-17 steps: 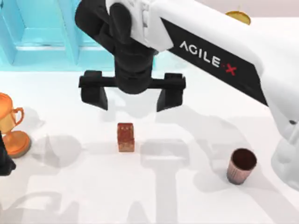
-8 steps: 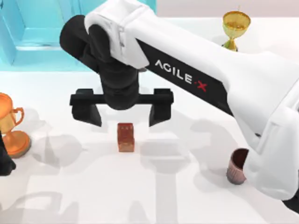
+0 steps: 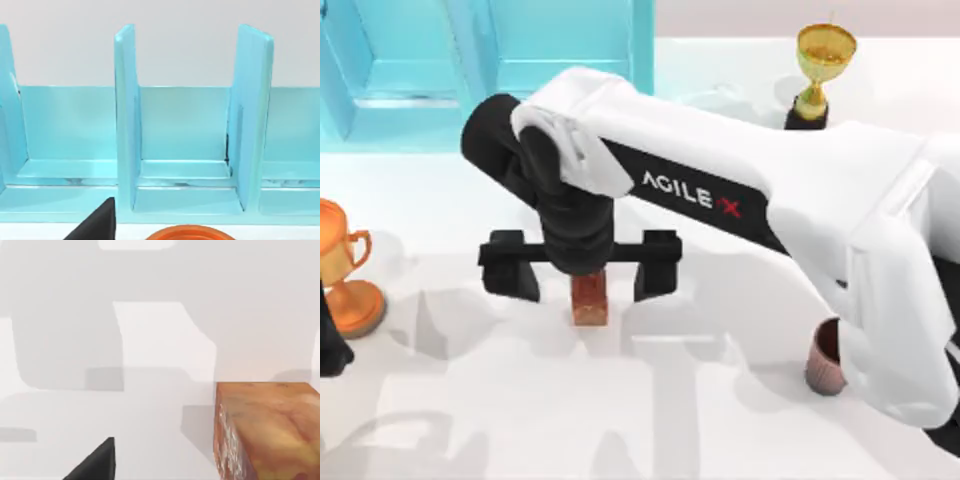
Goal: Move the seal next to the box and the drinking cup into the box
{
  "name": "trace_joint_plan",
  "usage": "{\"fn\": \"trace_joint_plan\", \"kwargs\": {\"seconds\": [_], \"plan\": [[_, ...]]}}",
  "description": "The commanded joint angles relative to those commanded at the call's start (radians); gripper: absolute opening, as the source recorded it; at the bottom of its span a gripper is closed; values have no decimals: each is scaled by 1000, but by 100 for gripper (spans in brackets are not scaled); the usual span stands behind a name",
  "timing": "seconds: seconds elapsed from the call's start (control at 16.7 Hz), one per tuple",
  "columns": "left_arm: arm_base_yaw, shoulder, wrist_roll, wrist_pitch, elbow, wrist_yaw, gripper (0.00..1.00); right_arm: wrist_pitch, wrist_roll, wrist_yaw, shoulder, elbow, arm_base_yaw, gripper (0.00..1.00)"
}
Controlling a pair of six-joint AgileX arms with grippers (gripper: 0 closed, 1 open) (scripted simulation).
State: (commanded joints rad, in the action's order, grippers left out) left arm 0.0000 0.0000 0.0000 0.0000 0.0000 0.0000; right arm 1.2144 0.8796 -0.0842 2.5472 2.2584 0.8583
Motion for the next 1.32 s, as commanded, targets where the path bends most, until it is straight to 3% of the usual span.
{"fn": "trace_joint_plan", "kwargs": {"seconds": [0.36,1.14,1.32], "plan": [[0,0,0,0,0,0,100,-55,-1,0,5,-54,-1,100],[0,0,0,0,0,0,100,-55,-1,0,5,-54,-1,2],[0,0,0,0,0,0,100,-55,-1,0,5,-54,-1,0]]}}
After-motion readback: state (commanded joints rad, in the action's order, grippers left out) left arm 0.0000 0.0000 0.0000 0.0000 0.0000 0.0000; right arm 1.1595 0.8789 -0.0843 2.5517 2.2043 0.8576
